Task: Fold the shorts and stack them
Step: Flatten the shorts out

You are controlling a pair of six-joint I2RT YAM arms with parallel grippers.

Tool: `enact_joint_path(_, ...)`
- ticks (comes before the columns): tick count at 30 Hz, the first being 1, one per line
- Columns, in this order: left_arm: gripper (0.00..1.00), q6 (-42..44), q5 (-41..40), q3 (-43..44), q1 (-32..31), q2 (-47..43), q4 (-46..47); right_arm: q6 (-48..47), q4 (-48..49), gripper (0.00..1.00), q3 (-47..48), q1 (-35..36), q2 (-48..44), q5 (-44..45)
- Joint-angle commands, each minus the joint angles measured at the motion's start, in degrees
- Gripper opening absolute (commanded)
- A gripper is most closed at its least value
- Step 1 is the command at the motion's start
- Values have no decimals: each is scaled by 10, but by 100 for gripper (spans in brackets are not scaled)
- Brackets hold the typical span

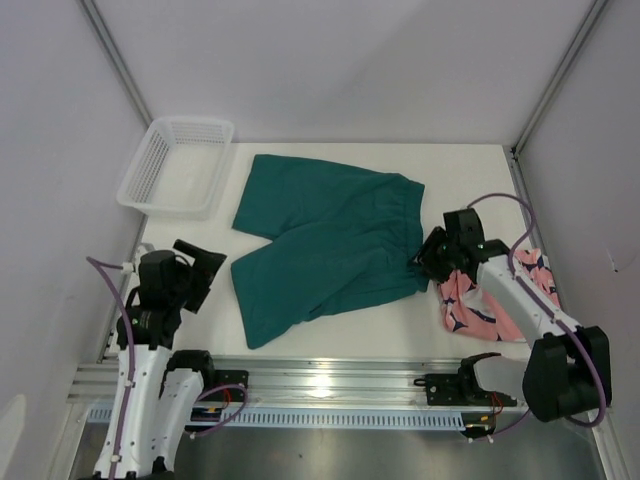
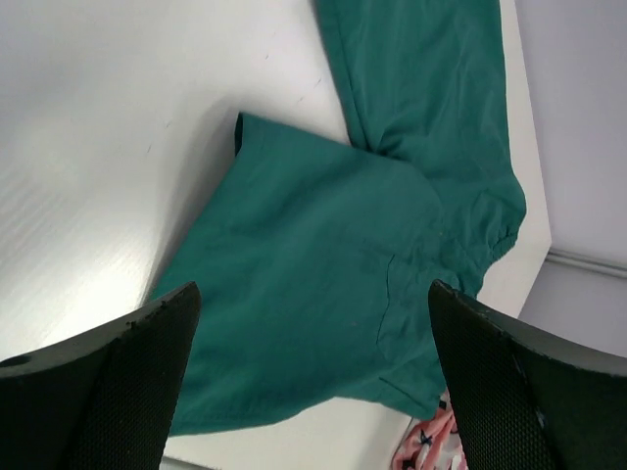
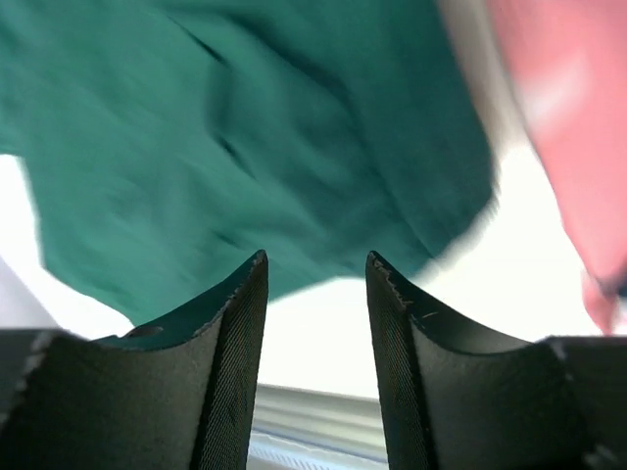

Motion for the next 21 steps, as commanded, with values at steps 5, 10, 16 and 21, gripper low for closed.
enact_joint_path(5, 99, -7, 24, -17, -6, -47, -41, 103, -54, 56, -103, 31, -156, 59)
enact_joint_path(10, 99, 15, 47, -41, -6, 6, -8, 116, -39, 61, -122, 30, -138, 63)
enact_joint_path(16, 99, 32, 122, -64, -6, 95, 52, 119, 19, 66, -121, 14, -75, 62)
enact_joint_path(21, 99, 57, 130, -70, -6, 181, 89, 114, 54, 64, -116, -10, -18, 50)
